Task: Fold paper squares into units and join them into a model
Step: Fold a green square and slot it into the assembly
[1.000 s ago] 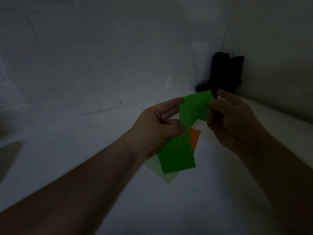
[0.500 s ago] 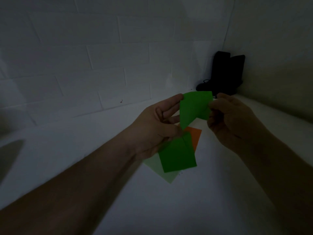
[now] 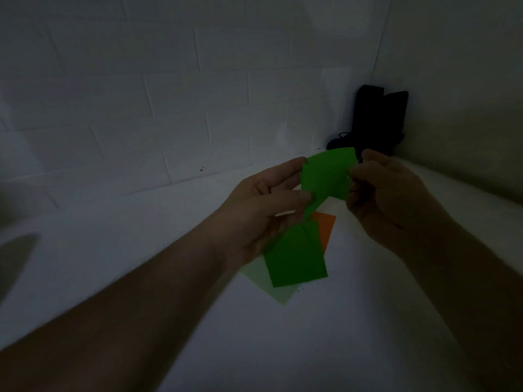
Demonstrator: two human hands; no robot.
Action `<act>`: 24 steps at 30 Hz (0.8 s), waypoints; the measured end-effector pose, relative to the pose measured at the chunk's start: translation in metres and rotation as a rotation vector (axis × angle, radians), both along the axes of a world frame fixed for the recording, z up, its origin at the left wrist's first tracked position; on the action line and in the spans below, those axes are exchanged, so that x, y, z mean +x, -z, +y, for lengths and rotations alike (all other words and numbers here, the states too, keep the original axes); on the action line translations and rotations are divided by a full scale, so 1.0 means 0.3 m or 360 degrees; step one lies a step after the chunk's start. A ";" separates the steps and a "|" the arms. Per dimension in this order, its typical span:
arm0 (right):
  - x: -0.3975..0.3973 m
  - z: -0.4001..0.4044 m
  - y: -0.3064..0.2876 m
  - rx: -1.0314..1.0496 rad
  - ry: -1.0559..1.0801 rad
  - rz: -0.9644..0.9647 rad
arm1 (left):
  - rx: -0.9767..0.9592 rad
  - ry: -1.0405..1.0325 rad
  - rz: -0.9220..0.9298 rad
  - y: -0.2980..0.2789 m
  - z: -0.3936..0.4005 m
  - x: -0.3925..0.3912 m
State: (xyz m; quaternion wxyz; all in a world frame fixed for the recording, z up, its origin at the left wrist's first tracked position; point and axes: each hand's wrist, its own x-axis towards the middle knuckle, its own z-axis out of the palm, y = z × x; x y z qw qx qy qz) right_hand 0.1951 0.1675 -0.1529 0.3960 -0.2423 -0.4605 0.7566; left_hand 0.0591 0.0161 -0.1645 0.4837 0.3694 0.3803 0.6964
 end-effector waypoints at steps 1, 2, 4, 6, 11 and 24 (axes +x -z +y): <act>-0.002 -0.002 0.000 0.0015 0.0004 0.0005 | 0.0000 -0.0042 0.0021 0.000 0.001 0.004; -0.003 -0.005 0.000 0.0036 0.0015 -0.0002 | -0.0016 -0.0085 0.0054 -0.001 0.000 0.010; -0.004 -0.013 -0.001 0.0090 0.0043 -0.0033 | -0.0086 -0.0207 0.0170 0.005 0.004 0.013; -0.006 -0.023 -0.005 0.0128 0.0051 -0.0033 | -0.0161 -0.0362 0.0266 0.012 0.007 0.018; -0.010 -0.053 -0.011 0.0176 0.0008 -0.0029 | -0.0272 -0.0516 0.0121 0.021 0.021 0.005; -0.025 -0.062 0.029 0.0486 -0.0069 -0.0251 | -0.0218 -0.0496 0.0234 0.048 0.035 0.008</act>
